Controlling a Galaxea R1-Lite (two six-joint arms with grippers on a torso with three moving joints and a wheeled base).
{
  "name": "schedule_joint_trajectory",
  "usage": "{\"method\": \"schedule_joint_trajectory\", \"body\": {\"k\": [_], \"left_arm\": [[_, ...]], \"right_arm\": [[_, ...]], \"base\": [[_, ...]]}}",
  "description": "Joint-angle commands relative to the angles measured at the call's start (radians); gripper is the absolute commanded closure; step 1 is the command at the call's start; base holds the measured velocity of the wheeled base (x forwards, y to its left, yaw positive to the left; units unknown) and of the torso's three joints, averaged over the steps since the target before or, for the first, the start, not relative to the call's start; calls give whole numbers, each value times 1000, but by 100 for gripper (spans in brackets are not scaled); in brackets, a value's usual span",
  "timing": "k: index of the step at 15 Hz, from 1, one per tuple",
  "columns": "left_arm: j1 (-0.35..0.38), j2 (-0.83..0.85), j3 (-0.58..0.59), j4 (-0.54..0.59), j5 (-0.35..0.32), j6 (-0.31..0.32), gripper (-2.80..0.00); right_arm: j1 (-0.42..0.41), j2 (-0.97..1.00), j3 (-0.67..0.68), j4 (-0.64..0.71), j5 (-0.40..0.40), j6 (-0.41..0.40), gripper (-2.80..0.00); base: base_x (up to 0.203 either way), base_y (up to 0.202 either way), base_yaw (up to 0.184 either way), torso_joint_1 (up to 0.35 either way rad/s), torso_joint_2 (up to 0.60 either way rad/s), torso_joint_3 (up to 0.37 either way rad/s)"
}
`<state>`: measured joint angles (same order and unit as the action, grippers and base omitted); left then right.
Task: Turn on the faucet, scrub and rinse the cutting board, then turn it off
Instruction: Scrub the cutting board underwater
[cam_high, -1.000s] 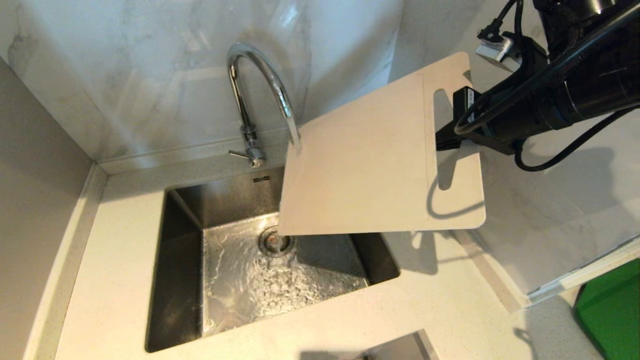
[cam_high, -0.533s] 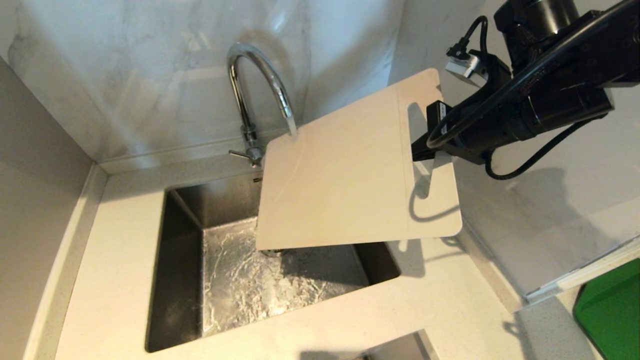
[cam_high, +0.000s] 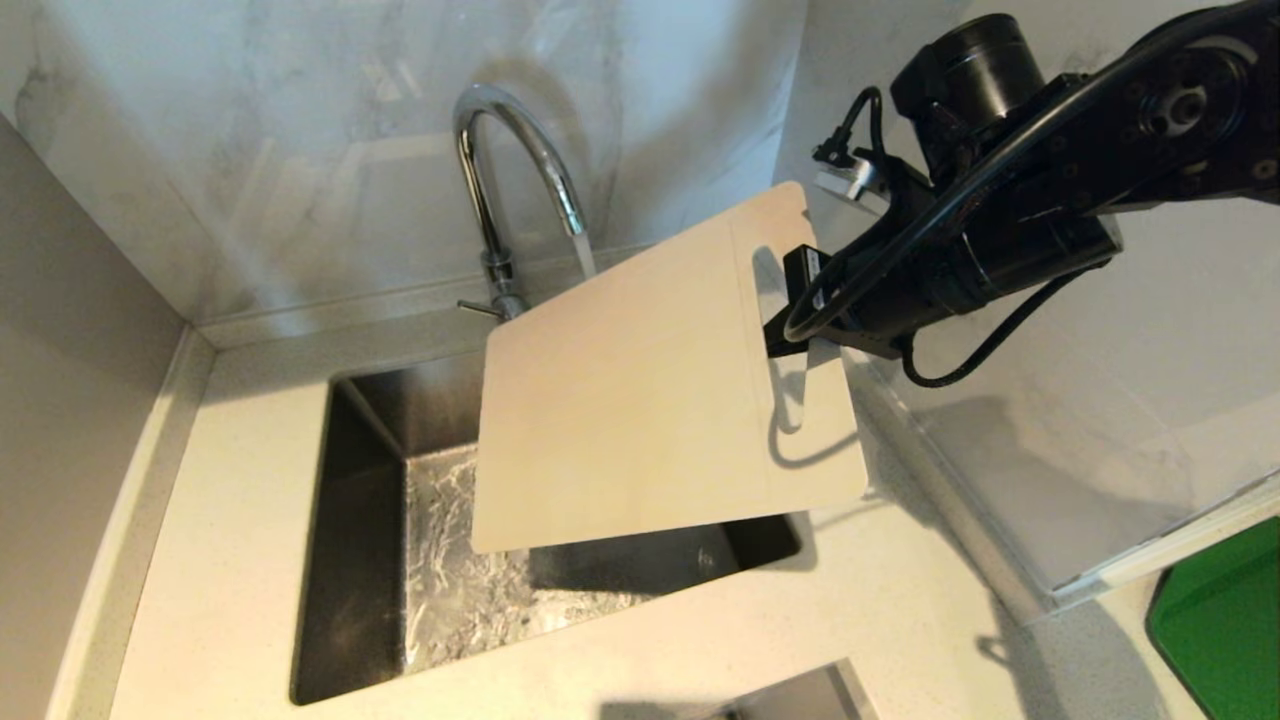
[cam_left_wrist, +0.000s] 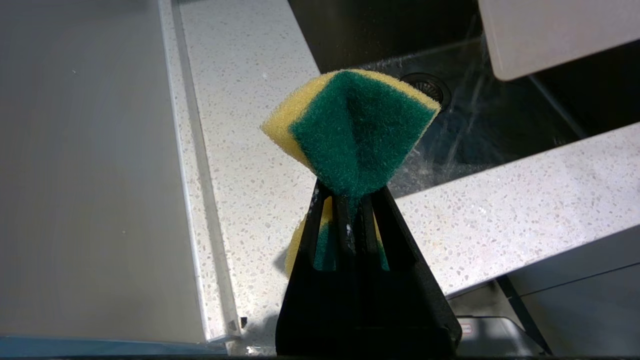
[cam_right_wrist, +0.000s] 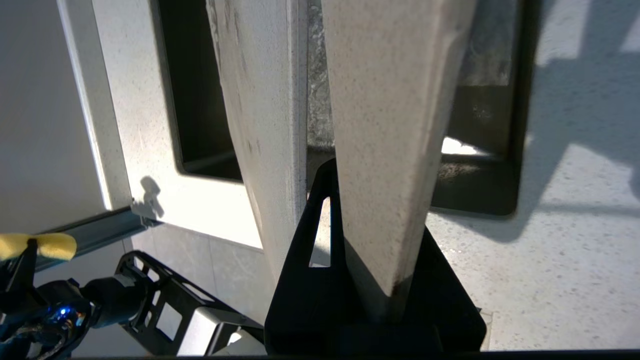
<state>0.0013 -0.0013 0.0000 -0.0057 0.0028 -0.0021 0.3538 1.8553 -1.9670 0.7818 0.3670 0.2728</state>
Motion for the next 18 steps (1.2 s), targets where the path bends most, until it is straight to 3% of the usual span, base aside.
{"method": "schedule_joint_trajectory", "body": {"k": [1,6,18], "left_arm": [[0,0,2,0,0,-1,0],[0,0,2,0,0,-1,0],[0,0,2,0,-1,-1,0]], "right_arm": [[14,32,-2,2,3,2,0],[17,68,-4,-39,-1,3,0],[-62,122,-7,-158,-7,5,0]], "base": [[0,0,0,0,0,0],[0,0,0,0,0,0],[0,0,0,0,0,0]]}}
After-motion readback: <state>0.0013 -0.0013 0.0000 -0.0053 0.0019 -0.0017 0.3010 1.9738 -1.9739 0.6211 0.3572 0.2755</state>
